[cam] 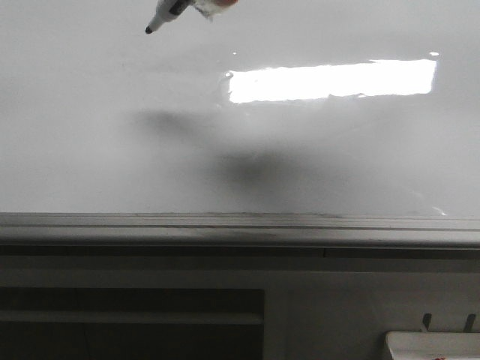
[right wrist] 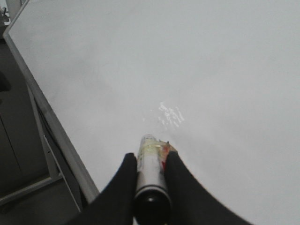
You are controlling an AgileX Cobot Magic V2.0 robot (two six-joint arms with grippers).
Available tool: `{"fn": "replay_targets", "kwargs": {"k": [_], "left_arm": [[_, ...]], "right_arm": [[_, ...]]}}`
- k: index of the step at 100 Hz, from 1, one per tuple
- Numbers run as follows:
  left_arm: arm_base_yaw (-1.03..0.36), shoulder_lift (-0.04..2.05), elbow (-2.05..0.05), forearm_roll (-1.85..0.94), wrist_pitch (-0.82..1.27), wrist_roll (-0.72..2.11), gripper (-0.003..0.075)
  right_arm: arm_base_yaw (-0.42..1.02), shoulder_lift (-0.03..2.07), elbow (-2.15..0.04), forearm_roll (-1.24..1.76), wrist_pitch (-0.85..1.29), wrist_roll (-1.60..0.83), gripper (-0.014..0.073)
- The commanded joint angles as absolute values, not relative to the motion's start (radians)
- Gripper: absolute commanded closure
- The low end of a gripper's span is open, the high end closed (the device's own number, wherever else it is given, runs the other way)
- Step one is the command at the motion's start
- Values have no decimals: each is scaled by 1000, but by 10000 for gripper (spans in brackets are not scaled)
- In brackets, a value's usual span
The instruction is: Write number 2 on whiteboard
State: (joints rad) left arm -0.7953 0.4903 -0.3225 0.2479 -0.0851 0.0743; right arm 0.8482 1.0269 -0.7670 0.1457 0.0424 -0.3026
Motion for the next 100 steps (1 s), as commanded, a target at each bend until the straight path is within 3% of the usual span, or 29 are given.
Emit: {"fn": "replay_targets", "kwargs": {"k": [1,100], "left_arm": [[-780,502,-351,204,-172,70,741],[-742,507,-351,174,-198,70,741]], "right_arm": [[824,1020,-815,131,-9,-315,672],[772,1199,-953,104,47,-313,672]]}}
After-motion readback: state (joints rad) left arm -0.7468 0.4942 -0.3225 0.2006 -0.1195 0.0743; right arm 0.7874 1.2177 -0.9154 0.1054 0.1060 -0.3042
